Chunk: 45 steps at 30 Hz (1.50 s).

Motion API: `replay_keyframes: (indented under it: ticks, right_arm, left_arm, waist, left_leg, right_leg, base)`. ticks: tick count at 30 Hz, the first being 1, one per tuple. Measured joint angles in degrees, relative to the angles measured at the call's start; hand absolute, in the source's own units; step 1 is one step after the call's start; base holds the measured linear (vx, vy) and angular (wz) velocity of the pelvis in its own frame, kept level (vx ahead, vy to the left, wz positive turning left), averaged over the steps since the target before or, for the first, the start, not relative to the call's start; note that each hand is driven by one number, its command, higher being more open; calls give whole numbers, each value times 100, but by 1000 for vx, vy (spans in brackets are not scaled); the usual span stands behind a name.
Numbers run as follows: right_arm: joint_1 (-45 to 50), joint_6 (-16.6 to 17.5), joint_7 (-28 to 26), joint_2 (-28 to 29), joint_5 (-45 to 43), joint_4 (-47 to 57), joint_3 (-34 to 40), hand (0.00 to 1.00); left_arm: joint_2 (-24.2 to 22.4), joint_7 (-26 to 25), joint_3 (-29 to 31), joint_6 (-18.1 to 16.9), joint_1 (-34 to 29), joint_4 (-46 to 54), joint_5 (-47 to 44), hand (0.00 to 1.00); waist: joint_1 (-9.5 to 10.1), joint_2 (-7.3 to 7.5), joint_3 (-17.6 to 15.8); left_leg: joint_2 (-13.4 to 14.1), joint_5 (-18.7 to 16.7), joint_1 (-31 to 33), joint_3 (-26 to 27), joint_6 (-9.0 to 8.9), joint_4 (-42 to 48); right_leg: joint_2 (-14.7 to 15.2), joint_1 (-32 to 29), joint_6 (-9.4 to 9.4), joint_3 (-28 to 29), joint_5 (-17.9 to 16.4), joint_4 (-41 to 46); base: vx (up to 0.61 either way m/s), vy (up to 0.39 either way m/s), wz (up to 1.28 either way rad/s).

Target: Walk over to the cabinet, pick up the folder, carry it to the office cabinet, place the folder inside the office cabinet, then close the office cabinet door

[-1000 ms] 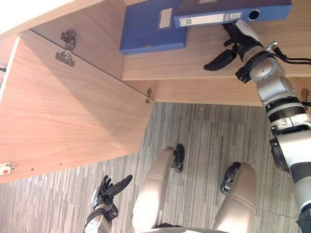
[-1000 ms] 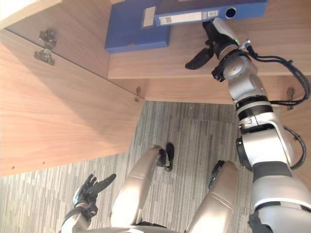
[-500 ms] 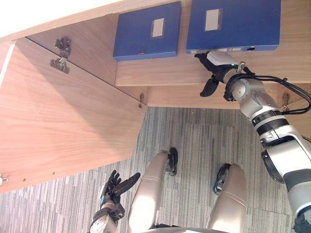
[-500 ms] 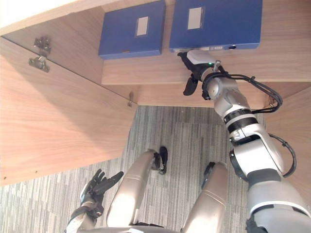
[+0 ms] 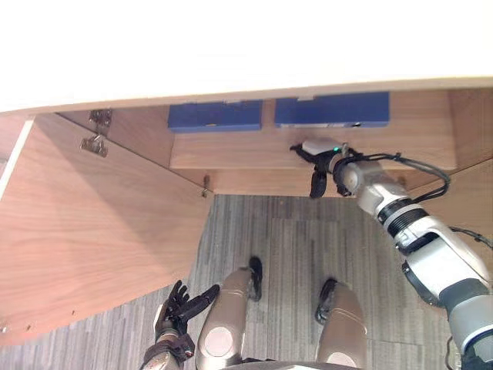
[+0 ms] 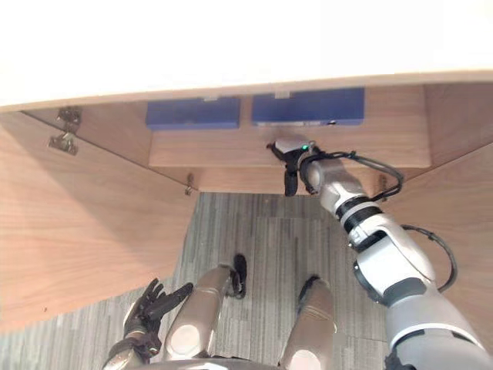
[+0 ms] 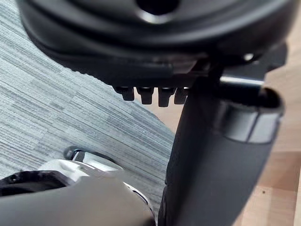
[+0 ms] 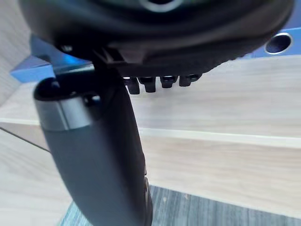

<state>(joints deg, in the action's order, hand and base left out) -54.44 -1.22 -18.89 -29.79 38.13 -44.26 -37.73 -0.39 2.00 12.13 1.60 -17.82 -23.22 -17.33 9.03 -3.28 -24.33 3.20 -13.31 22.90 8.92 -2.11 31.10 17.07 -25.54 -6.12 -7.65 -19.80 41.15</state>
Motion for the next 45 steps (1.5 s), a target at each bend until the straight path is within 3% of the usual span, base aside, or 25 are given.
replay_keyframes:
  ticks: [5, 9, 11, 12, 13, 15, 16, 18, 21, 23, 25, 28, 33, 35, 37, 39, 40, 41, 42, 44, 45]
  right_arm:
    - [877, -43, -376, 318, -37, 92, -229, 100]
    - [1344, -57, -440, 532, -228, 233, -318, 100]
    - [1414, -1, -445, 665, -233, 221, -579, 100]
    - [1447, 46, -447, 816, -244, 69, -628, 100]
    - [1502, 93, -444, 936, -311, -178, -621, 100]
    - [1730, 112, -337, 970, -578, -514, -501, 100]
    - [2064, 81, -261, 1081, -707, -729, -127, 100]
    - [2491, 46, -22, 1362, -930, -1193, 578, 100]
    - [3077, -4, 494, 1815, -1255, -1724, 1787, 100]
    - [3804, -79, 995, 2091, -1805, -2071, 2916, 100]
    - [4386, -197, 1334, 2143, -2401, -2176, 3335, 100]
    - [5177, -249, 1710, 2260, -3359, -2178, 3727, 100]
    - [5441, -121, 2091, 2593, -4311, -1899, 4409, 100]
    - [5482, -56, 2188, 2641, -4444, -1751, 4484, 100]
    - [5575, 43, 2312, 2670, -4520, -1498, 4692, 100]
    - [5685, 143, 2463, 2670, -4541, -1502, 4788, 100]
    - [5722, 152, 2515, 2676, -4562, -1501, 4792, 100]
    - [5781, 156, 2553, 2732, -4711, -1511, 4811, 100]
    - [5792, 144, 2558, 2770, -4787, -1519, 4846, 100]
    - [5913, 125, 2626, 2701, -4984, -1558, 5208, 100]
    - [5909, 125, 2645, 2700, -5009, -1594, 5280, 100]
  left_arm:
    - [275, -12, 174, -4, 129, -602, 57, 100]
    - [299, -44, 549, -22, 352, -1221, 282, 100]
    - [278, -58, 671, -39, 367, -1509, 410, 100]
    - [255, -60, 706, -80, 382, -1801, 449, 100]
    - [179, -87, 739, -94, 431, -2136, 449, 100]
    - [66, -156, 759, -111, 555, -2521, 429, 100]
    - [166, -201, 723, -153, 668, -2708, 439, 100]
    - [235, -272, 723, -199, 734, -2887, 456, 100]
    - [229, -377, 729, -234, 813, -3111, 616, 100]
    - [142, -527, 730, -244, 921, -3263, 860, 100]
    - [71, -639, 733, -257, 1044, -3367, 1043, 100]
    - [-36, -798, 731, -324, 1265, -3573, 1190, 100]
    - [-107, -836, 614, -506, 1559, -3763, 1823, 100]
    - [-100, -838, 556, -548, 1626, -3797, 1973, 100]
    - [-97, -888, 505, -568, 1633, -3763, 2028, 100]
    - [-76, -941, 507, -601, 1529, -3766, 2026, 100]
    - [-39, -943, 511, -609, 1451, -3765, 2023, 100]
    - [47, -961, 527, -593, 1421, -3770, 2000, 100]
    - [103, -958, 527, -596, 1429, -3775, 2012, 100]
    - [-61, -945, 515, -532, 1404, -3895, 2018, 100]
    - [-87, -948, 512, -541, 1384, -3890, 2017, 100]
  waist:
    - [-41, 264, 505]
    - [-49, 363, 785]
    - [39, 376, 868]
    - [90, 468, 959]
    - [124, 454, 1158]
    - [205, 298, 1395]
    - [161, 439, 1542]
    - [112, 519, 1693]
    - [-69, 421, 1783]
    - [-235, 220, 1911]
    - [-316, 117, 1975]
    - [-436, 92, 1992]
    - [-628, 272, 1904]
    - [-620, 292, 1868]
    - [-649, 233, 1796]
    - [-612, 243, 1818]
    - [-611, 277, 1841]
    - [-620, 449, 1901]
    - [-626, 549, 1924]
    - [-647, 216, 2042]
    - [-645, 183, 2055]
  left_leg:
    - [326, 151, -796, 4, -83, -694]
    - [564, 154, -1215, -94, -77, -554]
    - [498, 177, -1187, -833, -36, 199]
    - [167, -159, -916, -1734, -180, 653]
    - [-119, -245, -976, -2571, -354, -147]
    - [-61, 90, -1116, -2947, -348, -849]
    - [-110, 250, -1168, -2904, -386, -1004]
    - [-133, 252, -1314, -2757, -384, -1139]
    - [-83, 269, -1591, -2422, -355, -1320]
    - [17, 320, -1894, -2163, -272, -1605]
    - [88, 358, -2194, -1887, -212, -1900]
    - [158, 421, -2603, -1363, -159, -2200]
    - [112, 513, -2971, -367, -83, -2430]
    - [155, 567, -2998, 28, -45, -2433]
    - [268, 625, -3034, 401, -57, -2389]
    - [472, 676, -3182, 658, -185, -2403]
    - [546, 700, -3215, 758, -283, -2417]
    - [565, 752, -3220, 890, -447, -2478]
    - [544, 752, -3223, 926, -475, -2522]
    - [670, 777, -3314, 778, -508, -2717]
    - [656, 781, -3334, 755, -502, -2763]
  right_leg:
    - [-461, 1070, 68, -383, 366, -1183]
    - [-821, 1790, 144, -349, 598, -1889]
    - [-1013, 2083, 249, -94, 728, -2092]
    - [-1023, 2162, 281, 228, 751, -2156]
    - [-1060, 2144, 262, 418, 763, -2255]
    - [-1226, 2143, 181, 647, 785, -2330]
    - [-1168, 2144, 71, 748, 866, -2517]
    - [-1108, 2305, 21, 924, 962, -2850]
    - [-1121, 2430, -18, 1260, 1137, -3077]
    - [-1165, 2445, -66, 1480, 1234, -3040]
    - [-1202, 2446, -69, 1664, 1246, -2963]
    - [-1262, 2345, -71, 1988, 1247, -2741]
    - [-1266, 1926, -148, 2390, 1310, -2413]
    - [-1186, 1685, -115, 1897, 1487, -2325]
    - [-437, 1426, 323, 50, 1210, -1242]
    - [-12, 1637, 510, -622, 1049, -659]
    - [143, 1758, 421, -728, 959, -597]
    - [295, 1855, 0, -875, 705, -820]
    - [243, 1888, -146, -977, 496, -1017]
    - [-380, 2004, 94, -956, 726, -1560]
    - [-519, 2048, 155, -958, 783, -1690]
  base:
    - [169, -40, -11]
    - [123, -58, -27]
    - [84, -79, -78]
    - [52, 8, -99]
    - [66, 49, -99]
    - [137, 136, -73]
    - [133, 128, -37]
    - [117, 80, -38]
    - [83, 35, -65]
    - [58, -7, -64]
    - [20, 8, -69]
    - [-44, 11, -86]
    - [-152, -16, -99]
    - [-207, -51, -86]
    - [-252, -87, -71]
    - [-95, -116, -75]
    - [-37, -241, -91]
    - [-20, -285, -69]
    - [40, -406, -69]
    - [45, -280, -53]
    - [-5, -43, -37]
